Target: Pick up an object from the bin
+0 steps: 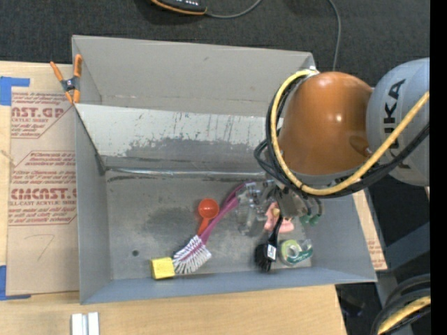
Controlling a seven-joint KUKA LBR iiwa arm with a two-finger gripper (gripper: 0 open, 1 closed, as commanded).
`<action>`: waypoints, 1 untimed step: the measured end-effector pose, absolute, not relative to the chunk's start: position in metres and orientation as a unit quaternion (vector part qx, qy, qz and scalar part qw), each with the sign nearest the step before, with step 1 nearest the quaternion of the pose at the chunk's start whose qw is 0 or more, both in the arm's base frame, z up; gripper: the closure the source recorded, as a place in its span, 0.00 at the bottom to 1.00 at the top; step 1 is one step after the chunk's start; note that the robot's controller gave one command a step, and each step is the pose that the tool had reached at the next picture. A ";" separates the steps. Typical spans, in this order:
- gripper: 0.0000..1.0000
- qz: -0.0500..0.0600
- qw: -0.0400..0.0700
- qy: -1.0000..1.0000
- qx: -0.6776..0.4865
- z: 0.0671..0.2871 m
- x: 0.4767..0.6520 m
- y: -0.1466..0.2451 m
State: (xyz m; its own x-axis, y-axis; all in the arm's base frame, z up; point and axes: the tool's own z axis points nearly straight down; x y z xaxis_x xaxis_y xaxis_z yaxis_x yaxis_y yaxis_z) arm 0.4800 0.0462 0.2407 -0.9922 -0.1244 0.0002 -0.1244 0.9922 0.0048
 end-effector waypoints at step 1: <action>1.00 -0.004 0.000 -0.998 0.057 0.191 0.519 0.101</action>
Offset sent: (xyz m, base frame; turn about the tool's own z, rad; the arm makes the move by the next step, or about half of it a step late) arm 0.0011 0.0166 -0.0670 -0.0079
